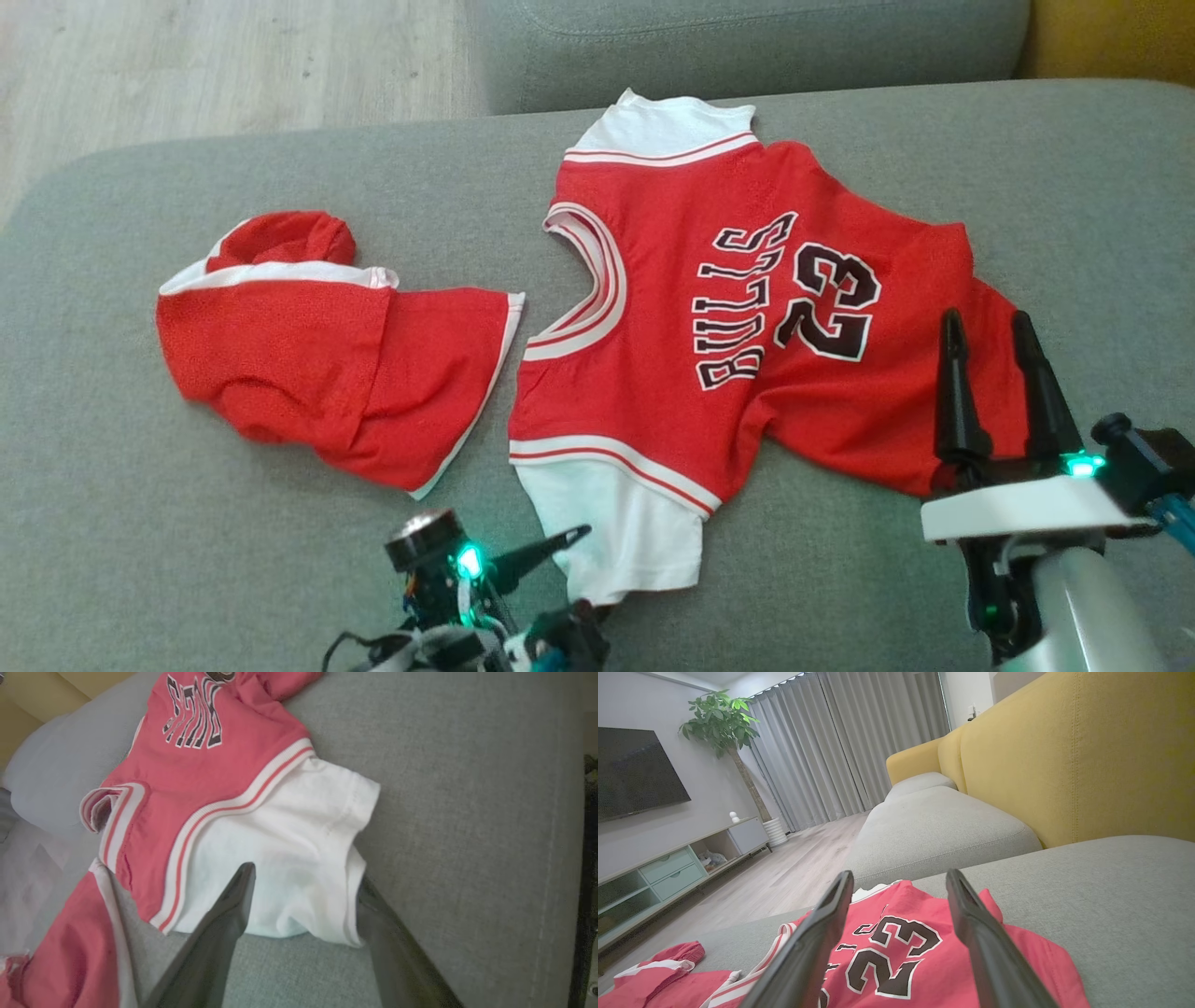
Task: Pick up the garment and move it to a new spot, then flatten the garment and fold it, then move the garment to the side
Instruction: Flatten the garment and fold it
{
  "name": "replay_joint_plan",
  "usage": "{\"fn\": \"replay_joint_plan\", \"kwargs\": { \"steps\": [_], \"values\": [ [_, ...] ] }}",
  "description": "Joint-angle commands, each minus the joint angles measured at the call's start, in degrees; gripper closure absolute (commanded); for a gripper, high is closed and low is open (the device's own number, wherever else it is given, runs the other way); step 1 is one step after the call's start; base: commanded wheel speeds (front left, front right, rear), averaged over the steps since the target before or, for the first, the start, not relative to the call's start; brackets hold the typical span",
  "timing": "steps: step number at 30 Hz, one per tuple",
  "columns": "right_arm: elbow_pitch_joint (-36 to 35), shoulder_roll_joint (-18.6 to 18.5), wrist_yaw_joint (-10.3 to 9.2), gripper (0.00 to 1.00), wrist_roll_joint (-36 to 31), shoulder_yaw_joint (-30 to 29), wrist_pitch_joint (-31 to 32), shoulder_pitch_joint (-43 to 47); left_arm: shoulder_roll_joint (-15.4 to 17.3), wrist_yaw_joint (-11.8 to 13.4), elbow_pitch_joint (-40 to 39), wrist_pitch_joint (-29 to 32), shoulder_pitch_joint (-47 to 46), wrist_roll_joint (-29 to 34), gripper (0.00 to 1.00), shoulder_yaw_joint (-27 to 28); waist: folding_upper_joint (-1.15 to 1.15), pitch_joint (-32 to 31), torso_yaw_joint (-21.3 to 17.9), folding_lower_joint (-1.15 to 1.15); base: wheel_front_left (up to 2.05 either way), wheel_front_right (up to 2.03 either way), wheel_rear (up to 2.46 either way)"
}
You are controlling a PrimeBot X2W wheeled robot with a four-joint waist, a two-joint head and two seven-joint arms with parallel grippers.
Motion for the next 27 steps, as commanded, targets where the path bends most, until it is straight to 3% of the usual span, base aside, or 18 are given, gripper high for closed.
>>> {"fn": "replay_joint_plan", "kwargs": {
  "steps": [1, 8, 14, 17, 19, 23, 27],
  "values": [
    [-1.70, -0.33, -0.04, 0.00, -0.13, 1.21, -0.62, -0.53, 0.51, 0.65, -1.63, -0.38, -1.51, -0.77, 0.00, 2.77, 0.00, -0.11, 0.12, 0.00, 0.00, 0.00, 0.00],
    [-1.56, -0.33, -0.04, 0.00, -0.67, 0.92, -0.62, -0.11, 0.84, 4.74, -4.47, -4.50, 0.86, -8.75, 0.00, 10.05, 0.00, -0.87, 0.85, 0.00, 0.00, 0.00, 0.00],
    [-1.47, -0.33, -0.04, 0.00, -1.70, 0.40, -0.62, 0.34, 1.40, 11.56, -8.78, -10.44, 1.88, -13.69, 0.00, 18.76, 0.00, -1.63, 1.81, 0.00, 0.00, 0.00, 0.00],
    [-1.51, -0.33, -0.04, 0.00, -1.80, 0.58, -0.62, 0.35, -0.36, 15.39, -9.90, -13.83, 2.93, -17.11, 0.00, 23.49, 0.00, -1.84, 1.93, 0.00, 0.00, 0.00, 0.00],
    [-1.55, -0.33, -0.04, 0.00, -1.86, 0.86, -0.62, 0.47, -3.21, 17.01, -10.67, -16.71, 4.66, -21.87, 0.00, 27.14, 0.00, -1.94, 1.89, 0.00, 0.00, 0.00, 0.00],
    [-1.69, -0.33, -0.04, 0.00, -1.88, 1.24, -0.62, 0.73, -7.64, 16.76, -9.40, -20.89, 7.84, -28.31, 0.00, 30.23, 0.00, -1.83, 1.56, 0.00, 0.00, 0.00, 0.00],
    [-1.83, -0.33, -0.04, 0.00, -1.90, 1.44, -0.62, 0.73, -9.79, 15.01, -5.71, -22.33, 8.76, -29.86, 0.00, 29.49, 0.00, -1.30, 0.97, 0.00, 0.00, 0.00, 0.00]
  ]
}}
